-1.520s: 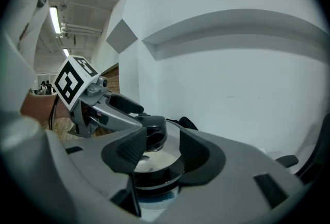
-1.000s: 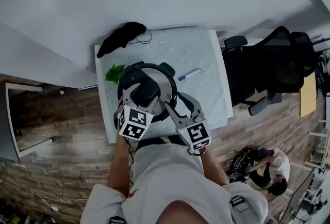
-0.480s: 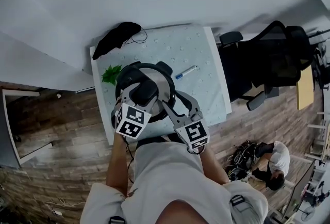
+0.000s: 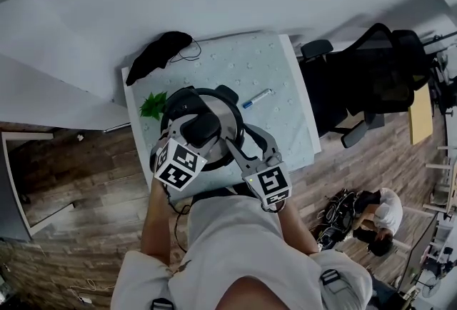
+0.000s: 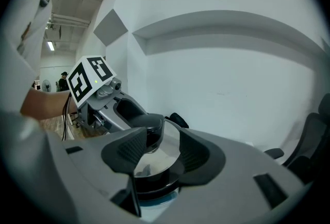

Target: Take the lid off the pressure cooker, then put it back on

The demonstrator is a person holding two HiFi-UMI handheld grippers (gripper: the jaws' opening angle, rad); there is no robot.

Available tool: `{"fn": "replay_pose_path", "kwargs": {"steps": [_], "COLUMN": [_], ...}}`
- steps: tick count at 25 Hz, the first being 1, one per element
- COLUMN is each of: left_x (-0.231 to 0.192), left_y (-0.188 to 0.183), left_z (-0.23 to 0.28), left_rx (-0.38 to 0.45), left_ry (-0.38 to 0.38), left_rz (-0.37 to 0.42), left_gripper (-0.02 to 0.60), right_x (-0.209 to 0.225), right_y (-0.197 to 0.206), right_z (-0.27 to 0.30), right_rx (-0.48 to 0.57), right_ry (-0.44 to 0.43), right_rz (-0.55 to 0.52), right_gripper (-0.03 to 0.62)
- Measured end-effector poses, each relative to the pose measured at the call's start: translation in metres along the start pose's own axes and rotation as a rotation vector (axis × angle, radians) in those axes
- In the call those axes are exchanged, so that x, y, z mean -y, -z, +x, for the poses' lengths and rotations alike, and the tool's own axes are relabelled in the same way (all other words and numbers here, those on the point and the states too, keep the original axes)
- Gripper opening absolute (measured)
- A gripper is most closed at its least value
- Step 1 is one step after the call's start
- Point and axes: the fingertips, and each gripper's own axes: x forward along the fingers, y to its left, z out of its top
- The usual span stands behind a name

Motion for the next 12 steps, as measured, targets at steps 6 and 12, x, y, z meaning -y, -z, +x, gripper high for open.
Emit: {"fn": "replay_pose_path", "kwargs": {"steps": [6,12], "left_x": [0.0007,0.0026], "left_y": [-0.0005,-0.0011], "left_z": [-0.0007,-0.0002], "left_rx": [-0.003,0.0], "left_ry": [0.061,0.118], "left_rz": [0.048,0.099], "left_gripper": [0.275,0.275], "right_x": [0.0027,0.0065], "right_y": [0.0,0.0006], "right_z": [-0.0022,-0.0021], "right_rx": [0.002,0.005], "right_ry": [0.029,0.049], "right_rz": [0.013,0.024], "right_gripper": [0.202,0.202]}}
